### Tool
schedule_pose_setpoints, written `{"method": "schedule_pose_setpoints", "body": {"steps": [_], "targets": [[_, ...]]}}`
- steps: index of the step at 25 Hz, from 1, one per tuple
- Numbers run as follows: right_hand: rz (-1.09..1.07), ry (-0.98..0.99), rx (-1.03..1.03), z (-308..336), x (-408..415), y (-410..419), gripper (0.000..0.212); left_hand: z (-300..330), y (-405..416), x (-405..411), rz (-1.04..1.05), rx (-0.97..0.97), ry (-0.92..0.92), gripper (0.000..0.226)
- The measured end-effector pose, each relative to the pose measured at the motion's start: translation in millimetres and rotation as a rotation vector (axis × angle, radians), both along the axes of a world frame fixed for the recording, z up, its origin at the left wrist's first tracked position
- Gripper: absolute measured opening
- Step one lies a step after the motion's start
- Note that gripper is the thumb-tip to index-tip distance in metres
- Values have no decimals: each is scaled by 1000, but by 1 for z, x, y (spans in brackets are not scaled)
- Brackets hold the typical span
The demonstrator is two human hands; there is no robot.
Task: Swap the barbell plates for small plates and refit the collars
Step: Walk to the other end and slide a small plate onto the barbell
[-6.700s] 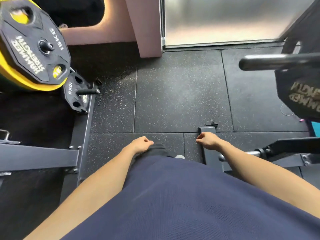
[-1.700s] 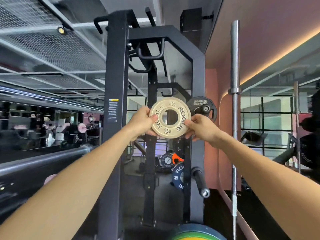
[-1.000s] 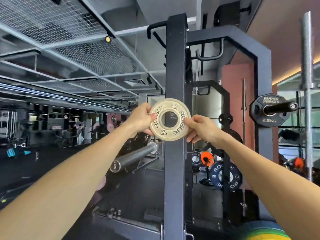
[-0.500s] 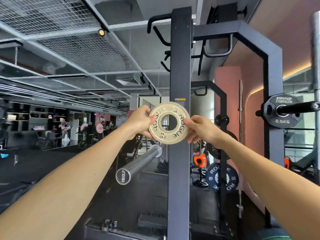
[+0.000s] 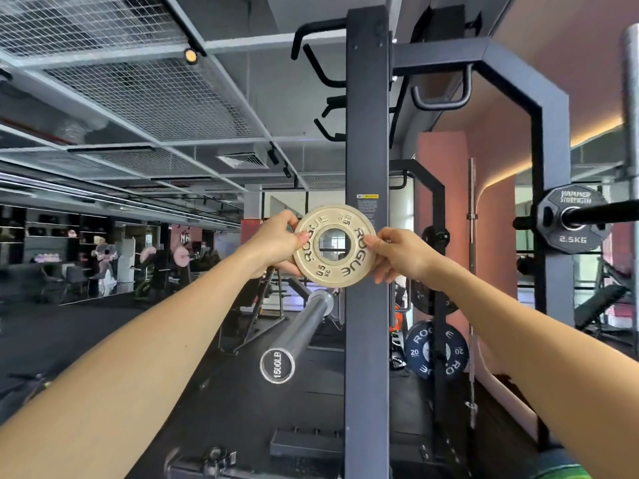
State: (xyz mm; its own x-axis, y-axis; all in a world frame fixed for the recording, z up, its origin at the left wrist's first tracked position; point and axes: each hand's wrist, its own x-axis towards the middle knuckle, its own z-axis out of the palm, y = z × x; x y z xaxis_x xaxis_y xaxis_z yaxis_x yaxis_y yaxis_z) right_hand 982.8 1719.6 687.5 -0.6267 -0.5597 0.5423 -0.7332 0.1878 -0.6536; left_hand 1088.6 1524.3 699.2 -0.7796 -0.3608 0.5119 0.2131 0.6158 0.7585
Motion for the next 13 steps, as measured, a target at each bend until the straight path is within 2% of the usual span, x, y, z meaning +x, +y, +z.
{"method": "schedule_pose_setpoints", "body": {"steps": [5,13], "targets": [[-68,-47,23,-17,53,-9,30,-16,-20,32,-72,18,-31,8],[-129,-151,93,-81,120,-27,26,-75,-42,92,-111,-25,-165,8]]}}
